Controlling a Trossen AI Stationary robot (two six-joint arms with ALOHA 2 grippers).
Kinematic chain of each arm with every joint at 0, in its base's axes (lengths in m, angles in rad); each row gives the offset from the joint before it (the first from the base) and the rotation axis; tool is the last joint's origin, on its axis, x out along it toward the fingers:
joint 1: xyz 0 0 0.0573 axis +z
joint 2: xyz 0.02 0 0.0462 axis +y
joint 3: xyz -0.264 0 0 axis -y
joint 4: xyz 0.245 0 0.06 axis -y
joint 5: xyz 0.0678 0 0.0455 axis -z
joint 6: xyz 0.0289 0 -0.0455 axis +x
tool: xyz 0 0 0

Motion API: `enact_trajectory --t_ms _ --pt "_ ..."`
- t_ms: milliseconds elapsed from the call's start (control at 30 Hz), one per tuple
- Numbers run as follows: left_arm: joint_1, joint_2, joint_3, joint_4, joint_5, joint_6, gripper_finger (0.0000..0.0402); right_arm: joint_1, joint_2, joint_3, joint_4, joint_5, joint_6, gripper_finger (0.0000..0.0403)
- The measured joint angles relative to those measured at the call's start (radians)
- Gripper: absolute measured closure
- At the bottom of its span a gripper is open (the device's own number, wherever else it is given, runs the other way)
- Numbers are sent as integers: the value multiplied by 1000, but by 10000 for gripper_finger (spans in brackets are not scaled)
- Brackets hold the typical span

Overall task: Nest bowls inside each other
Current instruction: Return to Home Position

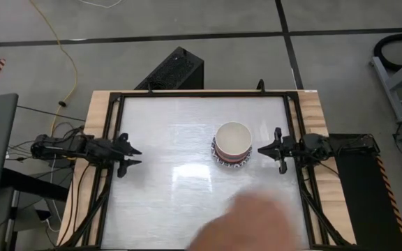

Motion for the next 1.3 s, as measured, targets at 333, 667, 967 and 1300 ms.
enact_trajectory --t_ms 333,667,967,1300 --pt "0 0 0 -20 -72 -46 226 0 0 0 -2 0 0 351" --pt "0 0 0 -21 -73 -48 226 0 0 0 -3 0 1 351" --pt "0 0 0 -21 -74 -48 226 0 0 0 -3 -1 1 351" --pt "0 0 0 -21 -74 -48 226 0 0 0 -3 0 1 351"
